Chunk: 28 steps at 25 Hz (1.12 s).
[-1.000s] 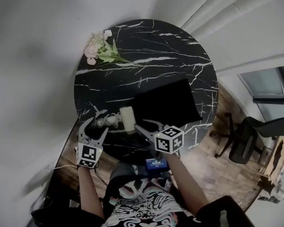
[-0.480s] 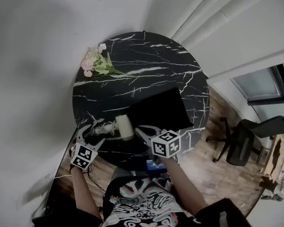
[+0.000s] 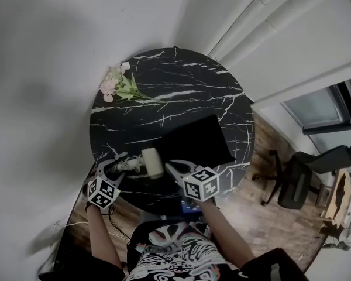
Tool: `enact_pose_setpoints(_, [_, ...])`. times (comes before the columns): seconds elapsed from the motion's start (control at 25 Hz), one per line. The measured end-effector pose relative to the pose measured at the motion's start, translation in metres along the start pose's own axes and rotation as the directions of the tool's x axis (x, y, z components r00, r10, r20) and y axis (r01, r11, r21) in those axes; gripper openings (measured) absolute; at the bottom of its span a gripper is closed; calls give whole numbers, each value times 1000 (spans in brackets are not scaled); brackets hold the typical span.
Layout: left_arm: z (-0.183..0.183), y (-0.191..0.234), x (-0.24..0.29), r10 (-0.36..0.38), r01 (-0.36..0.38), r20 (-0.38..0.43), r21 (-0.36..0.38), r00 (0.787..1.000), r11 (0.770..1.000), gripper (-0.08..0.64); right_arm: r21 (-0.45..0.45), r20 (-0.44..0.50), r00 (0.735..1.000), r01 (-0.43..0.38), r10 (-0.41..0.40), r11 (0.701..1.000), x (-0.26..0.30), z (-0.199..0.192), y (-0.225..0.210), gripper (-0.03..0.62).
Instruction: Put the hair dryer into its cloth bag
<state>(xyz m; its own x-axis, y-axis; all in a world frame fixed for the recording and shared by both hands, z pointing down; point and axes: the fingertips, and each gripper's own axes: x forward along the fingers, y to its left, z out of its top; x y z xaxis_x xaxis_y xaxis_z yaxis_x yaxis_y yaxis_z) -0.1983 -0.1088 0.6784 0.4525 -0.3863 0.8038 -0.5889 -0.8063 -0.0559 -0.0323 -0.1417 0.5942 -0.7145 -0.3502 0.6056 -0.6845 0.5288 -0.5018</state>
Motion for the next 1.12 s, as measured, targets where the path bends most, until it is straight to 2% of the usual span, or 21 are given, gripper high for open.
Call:
enact_pose_setpoints(0.12, [4,-8,-4,-18,18,17,16,1000,1000,189,-3,-3,1000,8,-8,1000,-2,-1,-2,26])
enact_pose_setpoints(0.52, [29,-28,-22,-20,25,140,-37,990,999,161,20,22,1000,22,-22,1000,-5,0,-5,26])
enact_pose_setpoints(0.72, [47,-35,-31,-32,46,207,-62,978,997,140,10,25,1000,19,-20,1000,-7,2,-5,26])
enact_pose_setpoints(1.12, [76,-41,-25,-77,91,270,-42,960,995,123,5,34,999,22,-22,1000,-12,4,-4,26])
